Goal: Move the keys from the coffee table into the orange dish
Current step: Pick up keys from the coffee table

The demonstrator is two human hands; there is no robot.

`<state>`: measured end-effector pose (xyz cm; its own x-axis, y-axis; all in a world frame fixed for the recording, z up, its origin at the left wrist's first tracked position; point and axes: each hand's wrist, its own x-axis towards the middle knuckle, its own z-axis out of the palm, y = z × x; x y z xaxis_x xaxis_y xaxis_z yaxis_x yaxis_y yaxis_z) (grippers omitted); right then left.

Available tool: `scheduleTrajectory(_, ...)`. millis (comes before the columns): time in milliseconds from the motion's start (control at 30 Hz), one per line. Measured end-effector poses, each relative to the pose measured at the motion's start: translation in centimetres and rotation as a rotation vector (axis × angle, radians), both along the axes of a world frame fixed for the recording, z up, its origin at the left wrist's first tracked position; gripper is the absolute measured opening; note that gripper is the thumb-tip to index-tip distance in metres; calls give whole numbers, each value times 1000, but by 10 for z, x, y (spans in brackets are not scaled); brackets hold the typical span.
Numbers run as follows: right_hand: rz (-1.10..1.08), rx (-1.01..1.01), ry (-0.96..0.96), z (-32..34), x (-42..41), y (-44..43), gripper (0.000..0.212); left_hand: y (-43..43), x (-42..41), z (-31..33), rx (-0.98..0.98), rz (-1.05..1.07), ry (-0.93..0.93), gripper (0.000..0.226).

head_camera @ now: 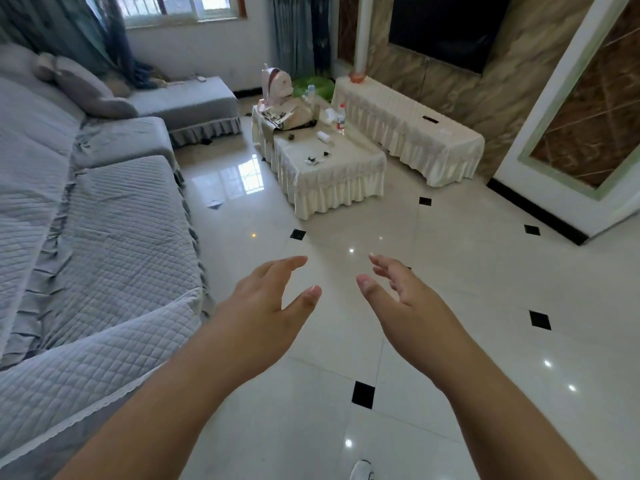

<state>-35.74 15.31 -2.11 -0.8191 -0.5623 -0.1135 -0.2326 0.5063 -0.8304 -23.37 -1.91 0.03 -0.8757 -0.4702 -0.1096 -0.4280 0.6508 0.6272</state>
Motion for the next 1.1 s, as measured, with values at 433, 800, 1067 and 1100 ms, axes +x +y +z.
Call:
scheduleTrajectory(433,90,17,20,1,-158,-20,66,-10,-137,-7,39,97,42,52)
scheduleTrajectory(800,78,104,87,-4,-260,-81,69,-76,-243,-39,117,85,63,53)
scheduleTrajectory(1067,27,173,45,-18,-355,-184,61,-184,-348,-61,182,38,63,51)
scheduleTrajectory(1100,23,170,32,-18,-367,-200,61,-199,-360,-62,186,31,57,51)
